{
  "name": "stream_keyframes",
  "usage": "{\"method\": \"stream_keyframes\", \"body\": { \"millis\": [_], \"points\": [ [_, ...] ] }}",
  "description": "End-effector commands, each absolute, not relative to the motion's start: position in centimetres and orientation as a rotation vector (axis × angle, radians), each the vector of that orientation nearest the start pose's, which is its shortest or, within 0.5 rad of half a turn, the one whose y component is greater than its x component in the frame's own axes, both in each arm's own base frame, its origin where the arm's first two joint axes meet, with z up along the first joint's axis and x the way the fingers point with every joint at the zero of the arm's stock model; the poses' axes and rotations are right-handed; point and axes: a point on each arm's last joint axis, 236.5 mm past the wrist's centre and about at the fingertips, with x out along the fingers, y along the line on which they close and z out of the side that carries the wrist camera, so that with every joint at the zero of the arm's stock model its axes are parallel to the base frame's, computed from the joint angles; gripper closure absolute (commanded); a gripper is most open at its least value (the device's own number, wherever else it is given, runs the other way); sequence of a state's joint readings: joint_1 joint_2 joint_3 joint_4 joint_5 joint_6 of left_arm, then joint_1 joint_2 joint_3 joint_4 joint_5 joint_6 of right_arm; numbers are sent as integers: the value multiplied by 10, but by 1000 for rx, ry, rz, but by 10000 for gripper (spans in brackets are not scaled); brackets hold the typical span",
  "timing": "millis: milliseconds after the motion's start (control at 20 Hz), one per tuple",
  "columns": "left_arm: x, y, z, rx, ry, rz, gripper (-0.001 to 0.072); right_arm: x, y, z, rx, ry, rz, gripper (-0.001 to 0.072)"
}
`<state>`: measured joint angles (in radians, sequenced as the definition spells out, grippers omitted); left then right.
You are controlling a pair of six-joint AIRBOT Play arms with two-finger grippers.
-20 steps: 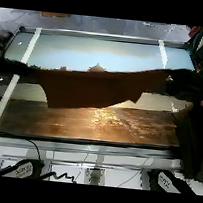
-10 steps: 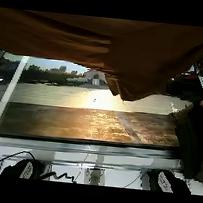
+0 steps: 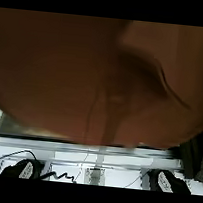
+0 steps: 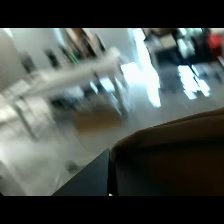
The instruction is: Fold the clothes and pants, and hang the long-sleeved shirts on hangers.
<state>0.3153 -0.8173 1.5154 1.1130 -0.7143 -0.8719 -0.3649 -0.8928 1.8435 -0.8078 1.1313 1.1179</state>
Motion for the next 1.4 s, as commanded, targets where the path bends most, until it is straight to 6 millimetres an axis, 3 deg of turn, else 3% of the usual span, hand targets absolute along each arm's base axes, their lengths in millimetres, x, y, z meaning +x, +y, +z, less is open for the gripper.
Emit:
{"method": "stream_keyframes", "body": {
  "millis": [0, 100, 150, 250, 450, 550, 650, 750, 850, 1100, 1200, 1250, 1300, 1350],
  "points": [
    [437, 25, 296, 312, 388, -216, 701, 374, 22, 371, 180, 447, 357, 702],
    [485, 1, 221, 306, 518, -318, 701, 410, 13, 291, 267, 682, 401, 701],
    [507, -8, 187, 314, 558, -343, 701, 426, 12, 260, 306, 757, 416, 701],
    [544, -18, 142, 319, 576, -337, 700, 459, 10, 204, 367, 870, 430, 701],
    [599, -18, 98, 319, 501, -251, 700, 535, 15, 114, 450, 903, 382, 700],
    [614, -15, 87, 322, 470, -217, 700, 570, 12, 85, 473, 855, 324, 701],
    [617, -15, 72, 319, 489, -218, 700, 590, 3, 66, 484, 819, 273, 701],
    [611, -19, 51, 312, 556, -253, 700, 592, -9, 47, 453, 844, 238, 701],
    [600, -19, 23, 295, 649, -294, 700, 579, -17, 23, 407, 934, 209, 701],
    [560, -32, -65, 239, 922, -429, 699, 544, -2, -34, 373, 1168, 262, 701],
    [555, -37, -80, 231, 961, -449, 687, 539, 0, -38, 377, 1195, 272, 676],
    [555, -37, -80, 232, 960, -449, 556, 538, 1, -36, 375, 1197, 276, 463],
    [556, -36, -75, 234, 952, -447, 147, 536, 0, -33, 374, 1202, 281, 96],
    [557, -34, -67, 233, 937, -438, 17, 535, 1, -29, 369, 1205, 287, 41]
  ]
}}
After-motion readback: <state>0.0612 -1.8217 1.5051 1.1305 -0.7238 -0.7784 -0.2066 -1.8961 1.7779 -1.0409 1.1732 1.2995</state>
